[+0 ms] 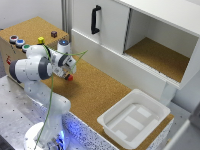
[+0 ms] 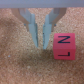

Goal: Go slide the pink block to the right

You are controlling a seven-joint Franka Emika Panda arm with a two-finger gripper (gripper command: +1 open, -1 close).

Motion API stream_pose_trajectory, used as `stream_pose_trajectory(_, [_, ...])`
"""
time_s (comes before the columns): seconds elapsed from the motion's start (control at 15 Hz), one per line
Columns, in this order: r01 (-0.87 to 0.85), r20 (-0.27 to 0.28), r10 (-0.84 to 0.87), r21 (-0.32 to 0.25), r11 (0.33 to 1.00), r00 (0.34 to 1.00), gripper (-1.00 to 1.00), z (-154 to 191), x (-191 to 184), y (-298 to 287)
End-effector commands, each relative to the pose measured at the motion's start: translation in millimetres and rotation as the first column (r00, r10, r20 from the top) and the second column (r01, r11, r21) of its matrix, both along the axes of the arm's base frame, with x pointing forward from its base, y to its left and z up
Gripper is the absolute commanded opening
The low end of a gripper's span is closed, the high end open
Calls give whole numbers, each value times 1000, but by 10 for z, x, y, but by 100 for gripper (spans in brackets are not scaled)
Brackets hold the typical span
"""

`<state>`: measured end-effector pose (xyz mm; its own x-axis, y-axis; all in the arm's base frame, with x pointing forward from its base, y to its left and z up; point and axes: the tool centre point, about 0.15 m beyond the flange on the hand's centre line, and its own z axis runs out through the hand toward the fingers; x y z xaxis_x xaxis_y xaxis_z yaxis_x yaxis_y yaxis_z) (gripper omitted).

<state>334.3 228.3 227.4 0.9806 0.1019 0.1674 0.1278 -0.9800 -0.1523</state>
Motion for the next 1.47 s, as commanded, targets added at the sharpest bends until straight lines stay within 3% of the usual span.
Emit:
stream_pose_trajectory(0.0, [4, -44, -7, -51, 999, 999, -100, -19, 4, -244])
stream_pose_trajectory(0.2, [4, -65, -10, -92, 996, 998, -100, -22, -128, -420])
stream_pose_trajectory(0.67, [38, -29, -40, -86, 996, 999, -100, 32, -92, -846])
stream_pose_trajectory(1.4, [102, -55, -111, -139, 985, 992, -100, -115, -92, -1455])
